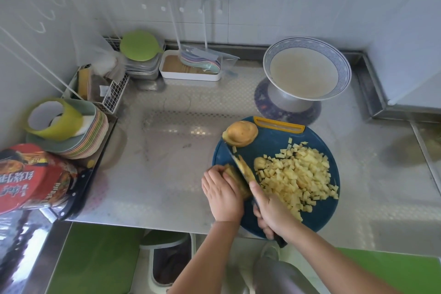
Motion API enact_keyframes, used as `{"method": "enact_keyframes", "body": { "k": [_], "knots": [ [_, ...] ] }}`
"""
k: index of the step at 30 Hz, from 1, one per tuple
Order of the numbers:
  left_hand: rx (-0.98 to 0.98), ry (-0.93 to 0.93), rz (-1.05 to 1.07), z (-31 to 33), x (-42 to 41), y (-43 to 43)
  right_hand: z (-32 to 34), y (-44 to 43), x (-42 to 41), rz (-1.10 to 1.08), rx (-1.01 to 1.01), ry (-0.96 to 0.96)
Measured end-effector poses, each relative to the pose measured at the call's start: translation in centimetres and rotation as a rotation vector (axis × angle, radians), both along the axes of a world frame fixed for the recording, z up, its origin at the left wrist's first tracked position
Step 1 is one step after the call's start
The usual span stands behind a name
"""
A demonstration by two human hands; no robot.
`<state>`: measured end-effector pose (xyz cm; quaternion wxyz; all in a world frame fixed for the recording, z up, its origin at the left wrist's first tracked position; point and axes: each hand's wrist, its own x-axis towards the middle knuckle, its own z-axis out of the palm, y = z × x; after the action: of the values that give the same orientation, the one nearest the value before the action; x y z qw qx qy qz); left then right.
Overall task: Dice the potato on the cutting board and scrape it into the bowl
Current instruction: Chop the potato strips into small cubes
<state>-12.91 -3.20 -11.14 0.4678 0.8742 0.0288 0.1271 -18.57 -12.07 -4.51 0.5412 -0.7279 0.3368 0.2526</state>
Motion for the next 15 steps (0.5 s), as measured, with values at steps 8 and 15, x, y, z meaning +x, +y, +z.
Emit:
{"method": "enact_keyframes", "body": {
  "k": [8,15],
  "knots": [
    [-0.026,0.071,-0.015,0.7,-0.2,0.2,0.4,-0.8,-0.2,0.039,0.07,-0.008],
    [-0.148,0.229,-0.131,1.7,0.1,1.6,1.4,0.2,-1.3,0.05,-0.05,-0.121]
  ]
}}
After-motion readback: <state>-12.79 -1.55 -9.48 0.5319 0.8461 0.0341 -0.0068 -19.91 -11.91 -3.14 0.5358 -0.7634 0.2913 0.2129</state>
